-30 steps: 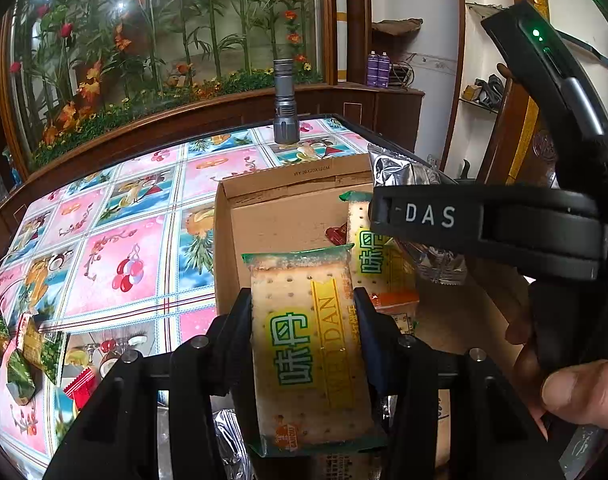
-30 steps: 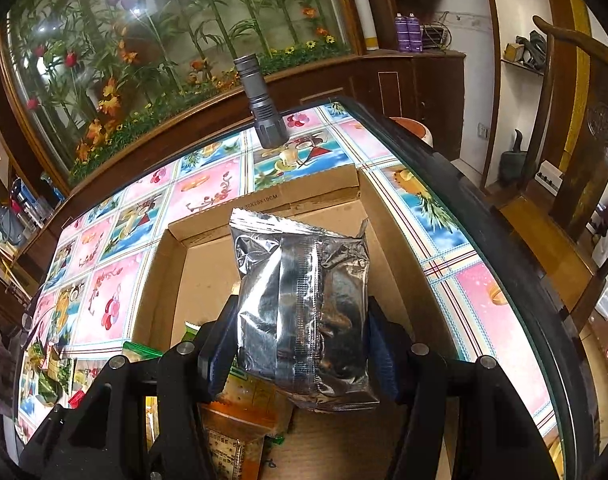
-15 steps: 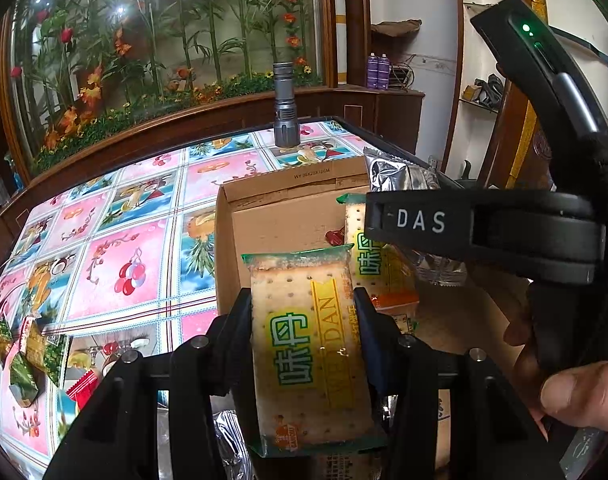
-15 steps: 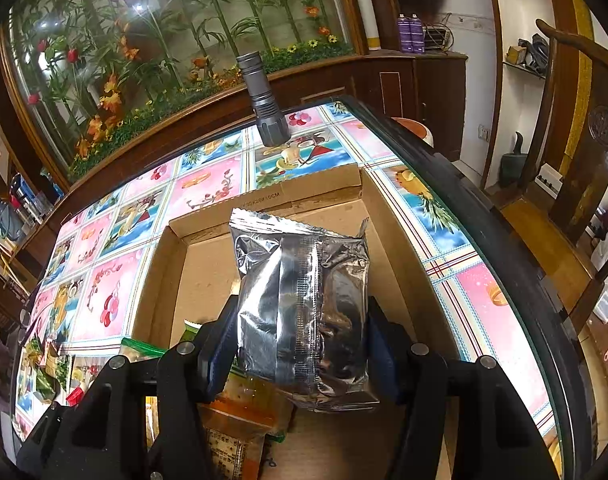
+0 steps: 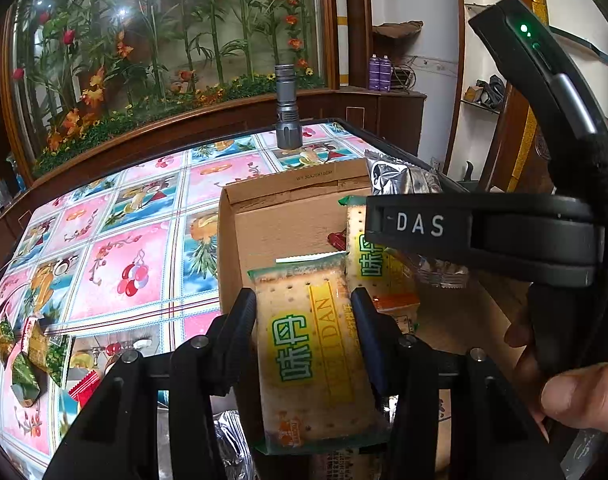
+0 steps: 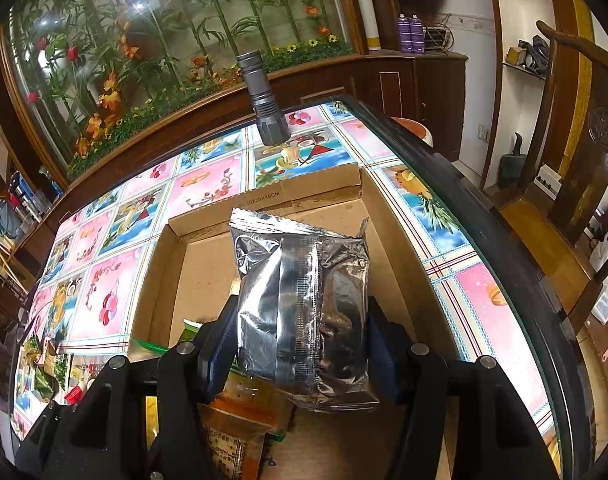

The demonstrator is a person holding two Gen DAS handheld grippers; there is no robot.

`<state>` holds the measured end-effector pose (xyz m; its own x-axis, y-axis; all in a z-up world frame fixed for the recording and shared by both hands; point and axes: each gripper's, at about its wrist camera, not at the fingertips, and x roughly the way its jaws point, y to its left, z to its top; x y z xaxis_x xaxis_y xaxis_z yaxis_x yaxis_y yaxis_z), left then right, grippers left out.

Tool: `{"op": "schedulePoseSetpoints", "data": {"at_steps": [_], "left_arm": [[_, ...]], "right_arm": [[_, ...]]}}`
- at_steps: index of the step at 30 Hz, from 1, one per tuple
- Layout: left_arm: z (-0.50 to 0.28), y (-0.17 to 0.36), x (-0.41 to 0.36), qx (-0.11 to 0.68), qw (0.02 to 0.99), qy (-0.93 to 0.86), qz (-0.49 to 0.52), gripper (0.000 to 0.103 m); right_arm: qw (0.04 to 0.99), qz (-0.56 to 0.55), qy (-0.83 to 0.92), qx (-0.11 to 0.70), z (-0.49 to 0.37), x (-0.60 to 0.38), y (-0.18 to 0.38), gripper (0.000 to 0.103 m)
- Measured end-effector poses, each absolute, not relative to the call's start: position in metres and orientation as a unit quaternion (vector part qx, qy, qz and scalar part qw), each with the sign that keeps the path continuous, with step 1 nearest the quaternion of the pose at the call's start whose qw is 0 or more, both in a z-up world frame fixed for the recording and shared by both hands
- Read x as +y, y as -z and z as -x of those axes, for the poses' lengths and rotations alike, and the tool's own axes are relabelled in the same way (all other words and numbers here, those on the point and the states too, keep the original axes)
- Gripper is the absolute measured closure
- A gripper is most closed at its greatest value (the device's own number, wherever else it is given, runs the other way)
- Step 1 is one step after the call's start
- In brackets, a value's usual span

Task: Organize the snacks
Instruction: 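Lower both packs into the box and open both tools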

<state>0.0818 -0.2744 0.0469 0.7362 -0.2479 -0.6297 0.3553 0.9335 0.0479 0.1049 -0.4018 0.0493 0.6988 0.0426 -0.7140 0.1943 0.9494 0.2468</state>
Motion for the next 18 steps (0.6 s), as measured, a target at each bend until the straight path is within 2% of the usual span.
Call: {"op": "schedulePoseSetpoints", "data": {"at_steps": [11,18], "left_arm": [[-0.0801,-0.0484,-0.2731,0.325,0.928,0.161,-0.084,0.054],[-0.0781,-0.0508,-0.2708,0.32,0.93,0.161,-0.083,0.048]], "right_arm": [[0.907,-0.158,0.046,0.387,-0.1032,-0.4029,-0.0477,0.039],[0.908,-0.163,0.046,0.384,-0.1008,-0.4042,-0.0516,0.039]]}}
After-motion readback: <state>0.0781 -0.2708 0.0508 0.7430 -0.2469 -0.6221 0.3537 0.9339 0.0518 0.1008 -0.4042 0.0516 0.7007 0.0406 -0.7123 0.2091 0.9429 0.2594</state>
